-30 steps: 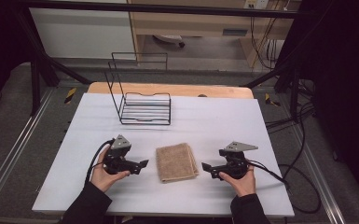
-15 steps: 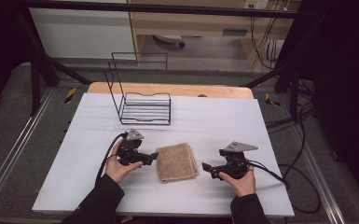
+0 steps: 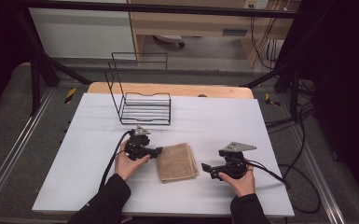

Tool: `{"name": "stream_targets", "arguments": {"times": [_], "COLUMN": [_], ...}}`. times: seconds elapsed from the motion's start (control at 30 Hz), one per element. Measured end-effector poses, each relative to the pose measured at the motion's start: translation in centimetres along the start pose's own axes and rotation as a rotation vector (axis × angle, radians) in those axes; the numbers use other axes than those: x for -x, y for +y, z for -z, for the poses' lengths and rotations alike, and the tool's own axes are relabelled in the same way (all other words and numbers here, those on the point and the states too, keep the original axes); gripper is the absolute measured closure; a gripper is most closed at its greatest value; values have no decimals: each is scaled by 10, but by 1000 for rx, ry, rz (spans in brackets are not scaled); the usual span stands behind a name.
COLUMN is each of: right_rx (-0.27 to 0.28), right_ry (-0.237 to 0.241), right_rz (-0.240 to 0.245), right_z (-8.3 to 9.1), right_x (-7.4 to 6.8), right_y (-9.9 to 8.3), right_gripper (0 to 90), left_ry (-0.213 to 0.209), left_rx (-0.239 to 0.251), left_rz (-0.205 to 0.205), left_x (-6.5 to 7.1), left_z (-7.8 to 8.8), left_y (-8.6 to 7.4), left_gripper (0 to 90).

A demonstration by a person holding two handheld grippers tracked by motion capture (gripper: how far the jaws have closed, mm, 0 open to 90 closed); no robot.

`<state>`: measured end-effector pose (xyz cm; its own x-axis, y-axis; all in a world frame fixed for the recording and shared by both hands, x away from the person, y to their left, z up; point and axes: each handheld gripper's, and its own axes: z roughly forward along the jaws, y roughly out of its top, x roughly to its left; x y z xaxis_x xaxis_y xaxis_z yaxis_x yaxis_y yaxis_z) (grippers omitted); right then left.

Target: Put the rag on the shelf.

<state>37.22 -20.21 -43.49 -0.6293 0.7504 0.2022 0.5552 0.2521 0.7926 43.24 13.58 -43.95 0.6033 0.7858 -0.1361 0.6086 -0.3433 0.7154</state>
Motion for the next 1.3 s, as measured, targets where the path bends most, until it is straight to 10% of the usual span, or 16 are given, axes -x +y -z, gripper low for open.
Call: {"name": "stream_targets", "arguments": {"times": [0.67,1.3], "right_rx": [1,1], "right_ry": [20,0], "right_rz": [-17,-42], "right_z": [-1,-21], "right_x": [2,4], "right_y": [3,18], "right_gripper": [83,64], "left_ry": [-35,-7], "left_rx": [-48,-44], "left_rz": [38,-3], "left_x": [12,19], "left_z": [-8,-10], "left_y": [-5,-5], "left_gripper": [697,812]}}
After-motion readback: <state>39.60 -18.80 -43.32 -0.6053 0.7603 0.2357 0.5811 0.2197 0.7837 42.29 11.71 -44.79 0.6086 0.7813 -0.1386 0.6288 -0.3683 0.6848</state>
